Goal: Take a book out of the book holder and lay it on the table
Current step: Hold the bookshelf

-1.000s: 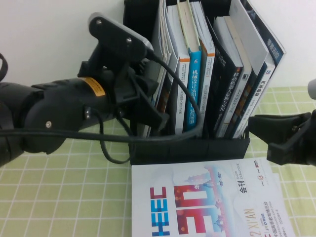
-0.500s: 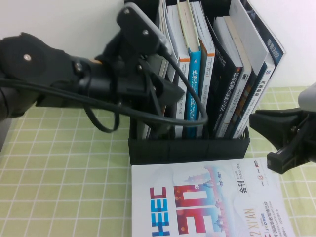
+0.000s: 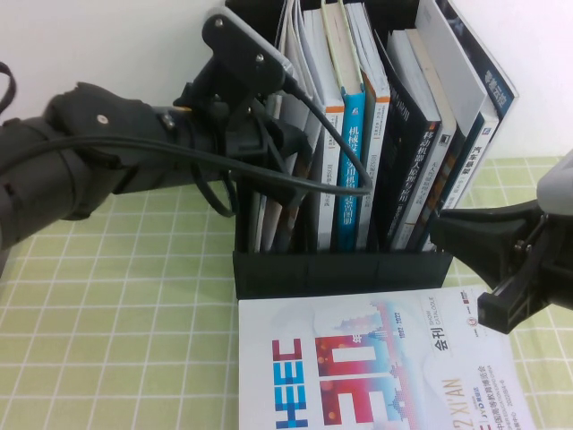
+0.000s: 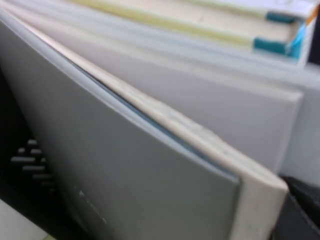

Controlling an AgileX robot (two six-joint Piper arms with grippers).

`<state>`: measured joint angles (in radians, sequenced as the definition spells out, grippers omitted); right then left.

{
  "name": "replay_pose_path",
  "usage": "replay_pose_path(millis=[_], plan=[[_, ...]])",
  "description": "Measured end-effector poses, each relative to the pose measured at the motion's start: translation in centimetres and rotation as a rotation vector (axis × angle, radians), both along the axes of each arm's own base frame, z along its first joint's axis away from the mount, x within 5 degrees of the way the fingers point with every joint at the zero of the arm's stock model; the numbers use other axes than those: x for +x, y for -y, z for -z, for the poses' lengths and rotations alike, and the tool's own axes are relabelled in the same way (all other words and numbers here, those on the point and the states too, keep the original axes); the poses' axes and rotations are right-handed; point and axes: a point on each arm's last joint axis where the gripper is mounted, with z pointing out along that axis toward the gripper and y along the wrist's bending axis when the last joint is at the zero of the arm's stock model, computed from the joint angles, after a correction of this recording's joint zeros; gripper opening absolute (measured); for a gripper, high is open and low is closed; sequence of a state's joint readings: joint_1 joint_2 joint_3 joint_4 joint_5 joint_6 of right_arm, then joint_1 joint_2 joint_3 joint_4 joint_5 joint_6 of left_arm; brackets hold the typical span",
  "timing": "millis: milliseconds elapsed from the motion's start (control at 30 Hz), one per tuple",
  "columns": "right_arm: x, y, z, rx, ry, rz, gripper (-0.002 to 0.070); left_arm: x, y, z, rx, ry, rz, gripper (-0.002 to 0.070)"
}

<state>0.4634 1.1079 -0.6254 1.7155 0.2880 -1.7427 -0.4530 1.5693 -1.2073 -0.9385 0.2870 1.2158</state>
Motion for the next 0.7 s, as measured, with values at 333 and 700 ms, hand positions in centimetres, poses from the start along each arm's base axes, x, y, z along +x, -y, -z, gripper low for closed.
replay_pose_path(millis=[333, 700], plan=[[0.1, -1.3, 0.9, 0.002, -0.035, -0.099, 0.0091, 1.4, -0.2, 0.9, 0.01, 0.041, -0.088, -0.0003], [5.4, -7.8, 1.0, -0.082, -0.04, -0.105, 0.0134, 1.5, -0.7, 0.0, -0.006, 0.091, -0.141, -0.0003]])
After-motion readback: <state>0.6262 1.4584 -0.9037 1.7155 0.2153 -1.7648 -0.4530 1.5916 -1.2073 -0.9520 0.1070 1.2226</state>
